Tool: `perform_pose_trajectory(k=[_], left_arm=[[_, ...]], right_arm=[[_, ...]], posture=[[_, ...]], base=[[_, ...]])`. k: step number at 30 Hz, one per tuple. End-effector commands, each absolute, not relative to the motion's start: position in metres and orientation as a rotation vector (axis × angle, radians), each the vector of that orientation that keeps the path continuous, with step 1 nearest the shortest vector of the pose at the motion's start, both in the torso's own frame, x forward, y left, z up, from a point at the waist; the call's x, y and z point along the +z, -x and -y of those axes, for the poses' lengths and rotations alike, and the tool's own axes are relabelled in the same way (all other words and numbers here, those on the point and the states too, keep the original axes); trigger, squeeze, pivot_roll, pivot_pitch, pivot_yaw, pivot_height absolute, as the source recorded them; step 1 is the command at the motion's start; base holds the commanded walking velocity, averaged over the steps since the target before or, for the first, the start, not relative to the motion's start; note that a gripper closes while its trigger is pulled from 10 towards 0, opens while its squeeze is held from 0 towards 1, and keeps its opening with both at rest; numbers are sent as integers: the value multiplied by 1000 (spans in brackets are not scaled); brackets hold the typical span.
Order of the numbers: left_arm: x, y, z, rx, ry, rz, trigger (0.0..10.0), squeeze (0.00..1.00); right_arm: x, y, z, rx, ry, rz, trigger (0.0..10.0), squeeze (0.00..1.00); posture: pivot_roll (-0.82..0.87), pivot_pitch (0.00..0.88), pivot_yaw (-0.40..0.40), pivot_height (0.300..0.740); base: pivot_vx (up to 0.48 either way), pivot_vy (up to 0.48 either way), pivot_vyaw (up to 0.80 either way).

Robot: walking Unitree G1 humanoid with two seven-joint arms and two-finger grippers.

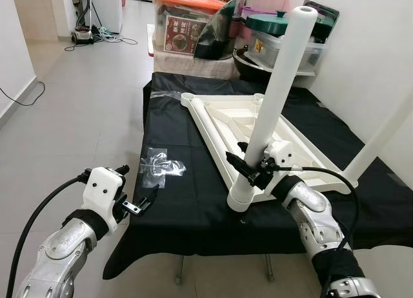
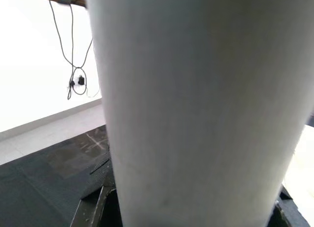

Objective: Building children table

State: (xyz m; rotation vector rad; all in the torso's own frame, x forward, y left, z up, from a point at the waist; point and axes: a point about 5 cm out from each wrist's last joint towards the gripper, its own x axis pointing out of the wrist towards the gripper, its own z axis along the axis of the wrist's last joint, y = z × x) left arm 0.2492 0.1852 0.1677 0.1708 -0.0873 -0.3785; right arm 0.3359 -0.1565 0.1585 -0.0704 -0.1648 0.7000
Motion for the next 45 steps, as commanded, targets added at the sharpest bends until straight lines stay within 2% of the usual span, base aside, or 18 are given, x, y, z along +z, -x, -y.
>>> perform_pose_trajectory(k=[1, 8, 16, 20, 22, 23, 24, 26, 35, 42, 43, 44, 45], left_arm=[[163, -249, -183, -387, -169, 69, 10000, 0], [162, -249, -183, -386, -172, 62, 10000, 0], [162, -250, -185, -377, -175, 60, 10000, 0], [161, -250, -185, -375, -178, 57, 10000, 0], [161, -250, -184, -376, -179, 56, 10000, 0], [161, -250, -184, -375, -179, 56, 10000, 0], [161, -250, -184, -375, -179, 56, 10000, 0], [161, -250, -185, -371, -180, 56, 10000, 0], [162, -254, -186, -354, -190, 60, 10000, 0], [163, -256, -188, -341, -196, 60, 10000, 0], [163, -256, -188, -341, -198, 59, 10000, 0], [162, -256, -187, -342, -199, 59, 10000, 0], [162, -257, -187, -344, -200, 59, 10000, 0]], right_arm=[[139, -333, 151, 749, 7, 64, 0, 0], [139, -339, 151, 724, -44, 38, 0, 0], [136, -348, 157, 523, -120, -1, 0, 0], [122, -347, 164, 152, -168, -92, 0, 0], [118, -344, 166, 84, -163, -114, 0, 0], [113, -340, 168, -9, -197, -144, 0, 0], [113, -340, 168, -9, -197, -144, 0, 0], [108, -332, 172, -166, -243, -180, 0, 0], [123, -324, 171, -350, -224, -154, 0, 0], [126, -324, 168, -377, -192, -203, 0, 0], [126, -325, 167, -366, -171, -220, 10000, 0], [130, -325, 165, -346, -192, -206, 10000, 0], [136, -325, 166, -330, -220, -168, 10000, 1000]], posture=[[99, 0, -162, 740], [101, 0, -161, 740], [101, 0, -161, 740], [100, 0, -160, 740], [100, 0, -160, 740], [100, 0, -157, 740], [100, 0, -157, 740], [99, 0, -156, 740], [98, 0, -150, 740], [100, 0, -152, 740], [99, 0, -150, 740], [99, 0, -150, 740], [96, 0, -146, 740]], base=[[0, 0, 0], [0, 0, 0], [0, 0, 0], [0, 0, 0], [0, 0, 0], [0, 0, 0], [0, 0, 0], [0, 0, 0], [0, 0, 0], [0, 0, 0], [0, 0, 0], [0, 0, 0], [0, 0, 0]])
